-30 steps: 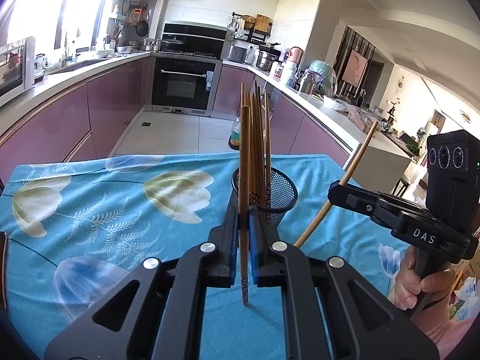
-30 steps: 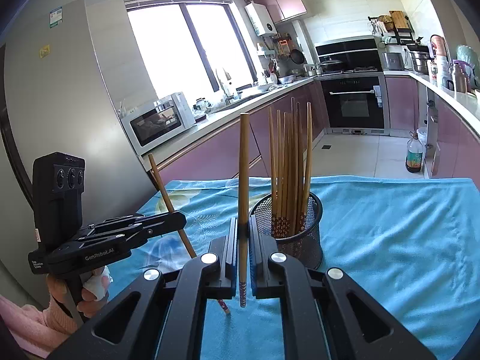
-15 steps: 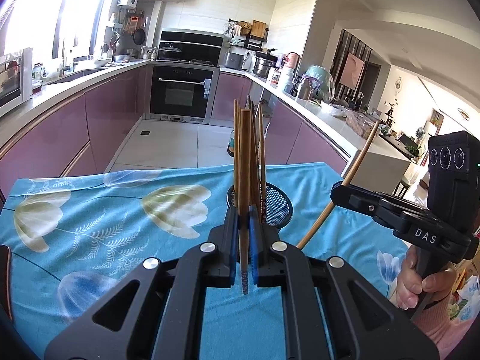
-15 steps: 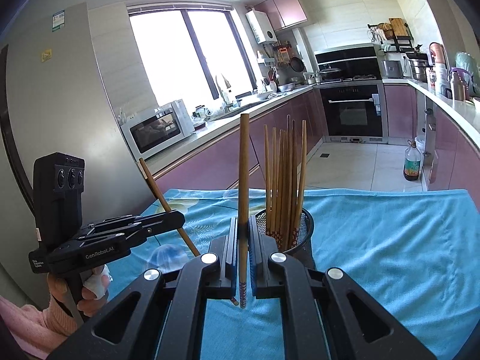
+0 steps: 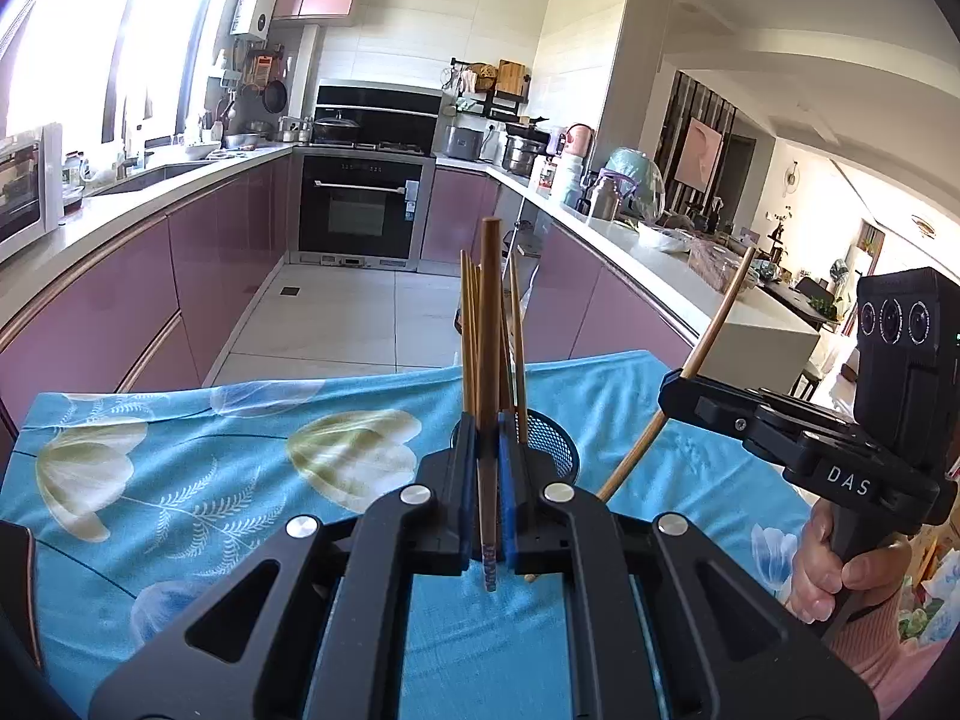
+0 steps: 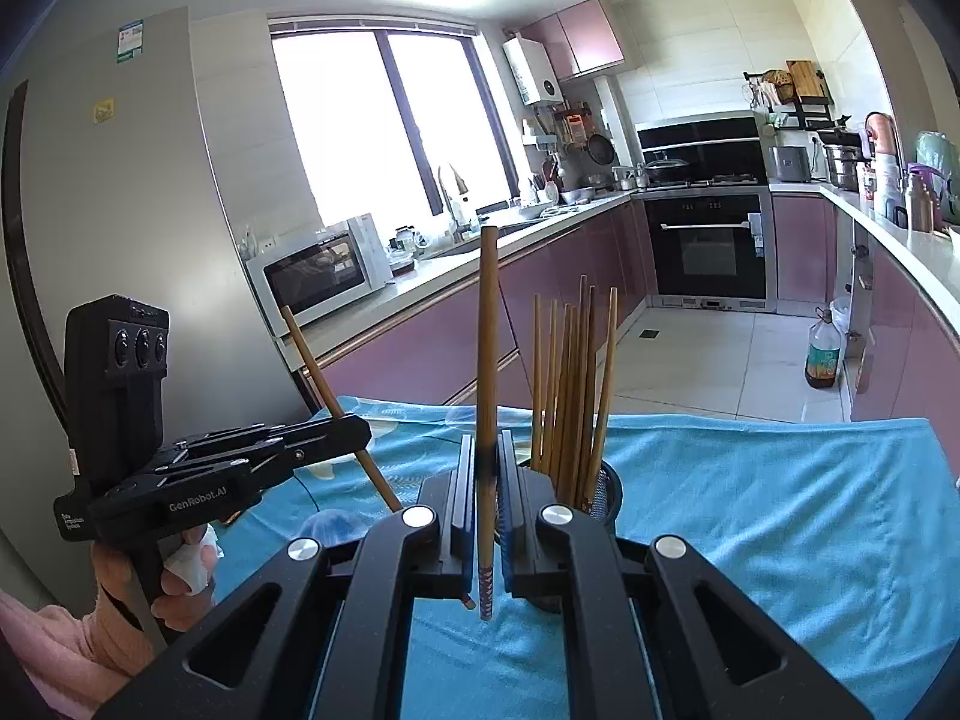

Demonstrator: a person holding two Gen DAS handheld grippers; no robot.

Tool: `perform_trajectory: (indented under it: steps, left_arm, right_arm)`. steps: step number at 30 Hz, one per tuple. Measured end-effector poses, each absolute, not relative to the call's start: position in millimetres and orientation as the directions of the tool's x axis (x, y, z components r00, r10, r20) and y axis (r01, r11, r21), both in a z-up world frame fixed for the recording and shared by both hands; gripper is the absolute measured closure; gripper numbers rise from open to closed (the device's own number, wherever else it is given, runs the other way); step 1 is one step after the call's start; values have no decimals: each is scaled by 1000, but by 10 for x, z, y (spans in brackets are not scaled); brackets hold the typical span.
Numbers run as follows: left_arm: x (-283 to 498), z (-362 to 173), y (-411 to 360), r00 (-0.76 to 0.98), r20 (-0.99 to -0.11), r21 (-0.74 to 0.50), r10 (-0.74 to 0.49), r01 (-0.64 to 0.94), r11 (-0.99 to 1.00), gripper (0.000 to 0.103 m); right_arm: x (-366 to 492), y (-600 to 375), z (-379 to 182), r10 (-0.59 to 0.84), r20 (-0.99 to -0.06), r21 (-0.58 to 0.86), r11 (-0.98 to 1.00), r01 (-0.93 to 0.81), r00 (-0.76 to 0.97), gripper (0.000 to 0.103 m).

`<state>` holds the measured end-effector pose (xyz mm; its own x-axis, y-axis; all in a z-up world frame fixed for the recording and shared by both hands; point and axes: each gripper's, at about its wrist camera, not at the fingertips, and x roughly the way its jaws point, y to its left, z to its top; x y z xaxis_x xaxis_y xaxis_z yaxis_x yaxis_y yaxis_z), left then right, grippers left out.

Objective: Organize utensils
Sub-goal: 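Lower the chopstick into the mesh holder with the right tool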

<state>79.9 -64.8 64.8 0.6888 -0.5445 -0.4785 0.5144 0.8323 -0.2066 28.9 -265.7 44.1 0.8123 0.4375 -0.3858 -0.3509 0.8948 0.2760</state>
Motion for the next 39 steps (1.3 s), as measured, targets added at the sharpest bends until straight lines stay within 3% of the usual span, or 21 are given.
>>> perform_trajectory:
  steps: [39]
  left_arm:
    - [935,1284,-756,743,-364,-188,-561,532,826,96]
  right_arm:
    - [488,-2694,817,406,-319,232,910,-345,857,97]
